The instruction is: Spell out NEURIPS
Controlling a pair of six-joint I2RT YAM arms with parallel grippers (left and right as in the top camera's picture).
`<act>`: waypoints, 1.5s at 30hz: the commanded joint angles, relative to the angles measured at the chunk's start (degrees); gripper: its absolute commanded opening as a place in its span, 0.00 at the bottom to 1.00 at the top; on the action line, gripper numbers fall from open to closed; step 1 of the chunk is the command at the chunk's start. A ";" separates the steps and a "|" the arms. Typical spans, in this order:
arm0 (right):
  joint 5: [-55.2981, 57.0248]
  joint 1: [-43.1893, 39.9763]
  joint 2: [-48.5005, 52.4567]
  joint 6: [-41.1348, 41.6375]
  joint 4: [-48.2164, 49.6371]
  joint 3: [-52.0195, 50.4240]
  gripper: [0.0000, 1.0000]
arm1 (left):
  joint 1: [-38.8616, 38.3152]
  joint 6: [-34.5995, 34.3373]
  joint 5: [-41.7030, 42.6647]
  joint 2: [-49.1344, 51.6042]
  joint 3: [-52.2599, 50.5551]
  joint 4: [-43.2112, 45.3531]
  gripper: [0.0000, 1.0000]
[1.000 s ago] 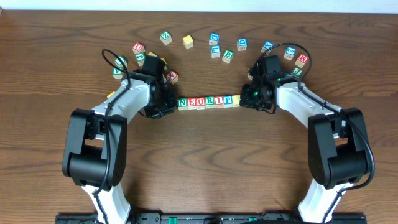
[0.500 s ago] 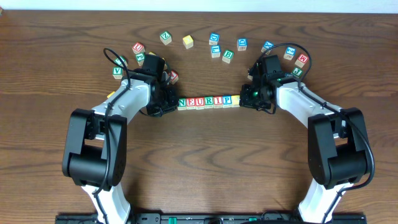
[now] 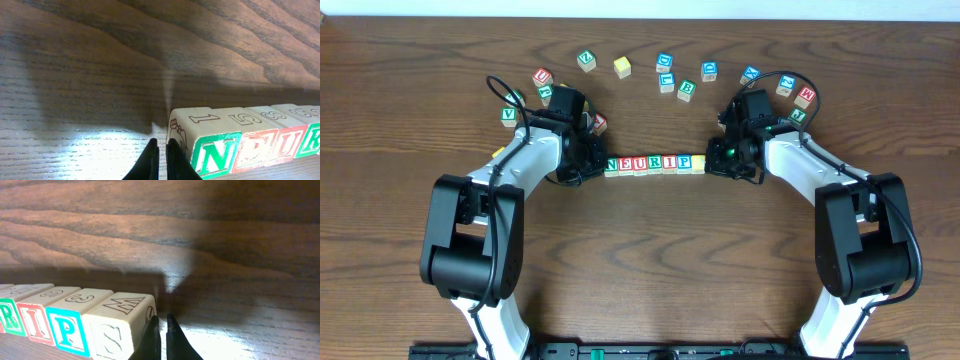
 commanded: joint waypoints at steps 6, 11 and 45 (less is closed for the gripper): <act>-0.90 -0.09 0.70 -0.76 -1.03 0.00 0.01 | -0.13 0.59 0.35 0.52 -0.39 0.70 0.07; -0.92 -0.09 0.70 -0.79 -1.05 0.00 0.01 | -0.13 0.81 0.35 0.52 -0.39 1.14 0.07; -1.31 -0.09 0.70 -1.18 -1.11 0.00 0.01 | -0.39 1.62 0.33 0.57 -0.39 2.64 0.08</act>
